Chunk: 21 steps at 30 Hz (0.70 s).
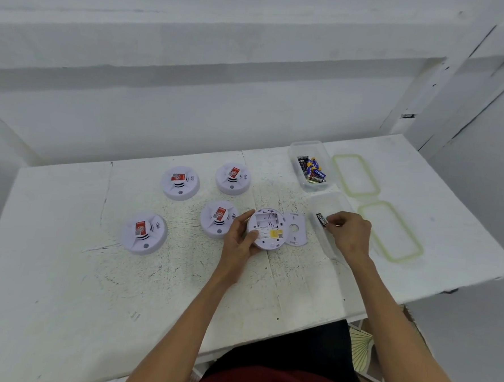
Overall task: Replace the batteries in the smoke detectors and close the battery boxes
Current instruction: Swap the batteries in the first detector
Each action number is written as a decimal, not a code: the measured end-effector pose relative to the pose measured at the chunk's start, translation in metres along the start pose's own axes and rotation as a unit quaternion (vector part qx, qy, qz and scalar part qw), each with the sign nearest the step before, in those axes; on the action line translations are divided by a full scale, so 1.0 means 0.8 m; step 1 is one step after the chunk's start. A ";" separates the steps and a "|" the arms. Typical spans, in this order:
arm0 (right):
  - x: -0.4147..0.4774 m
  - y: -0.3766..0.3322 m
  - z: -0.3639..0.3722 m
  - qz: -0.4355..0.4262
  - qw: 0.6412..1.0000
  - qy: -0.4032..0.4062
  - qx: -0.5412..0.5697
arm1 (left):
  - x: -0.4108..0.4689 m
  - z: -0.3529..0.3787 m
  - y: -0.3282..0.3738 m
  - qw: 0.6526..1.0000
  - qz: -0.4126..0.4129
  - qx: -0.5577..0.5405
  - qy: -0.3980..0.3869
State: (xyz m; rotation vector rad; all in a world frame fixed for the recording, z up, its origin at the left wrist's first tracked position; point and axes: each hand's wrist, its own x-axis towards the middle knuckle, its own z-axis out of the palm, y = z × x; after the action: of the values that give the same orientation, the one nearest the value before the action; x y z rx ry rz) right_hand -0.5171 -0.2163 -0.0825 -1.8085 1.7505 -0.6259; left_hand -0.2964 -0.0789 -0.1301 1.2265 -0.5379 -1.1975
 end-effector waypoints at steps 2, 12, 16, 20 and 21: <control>0.001 -0.001 0.002 -0.003 1.000 -0.004 0.006 | 0.000 0.000 0.000 1.000 0.000 0.001 0.000; 0.006 -0.015 0.006 -0.018 1.000 0.020 0.015 | -0.001 0.001 0.002 1.000 0.002 -0.013 -0.007; 0.014 -0.031 0.004 -0.017 0.997 0.061 0.037 | -0.002 0.002 0.004 1.000 0.004 -0.015 -0.008; 0.025 -0.055 0.004 -0.064 0.993 0.096 0.038 | -0.003 0.004 0.006 1.000 0.004 -0.021 -0.007; 0.029 -0.060 0.006 -0.085 0.991 0.099 0.031 | -0.003 0.004 0.006 1.000 0.003 -0.022 -0.006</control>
State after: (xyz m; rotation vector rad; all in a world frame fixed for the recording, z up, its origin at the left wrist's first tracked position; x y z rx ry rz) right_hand -0.4770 -0.2388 -0.0548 -1.9211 1.6910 -0.9486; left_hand -0.2979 -0.0786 -0.1239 1.1810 -0.5213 -1.2063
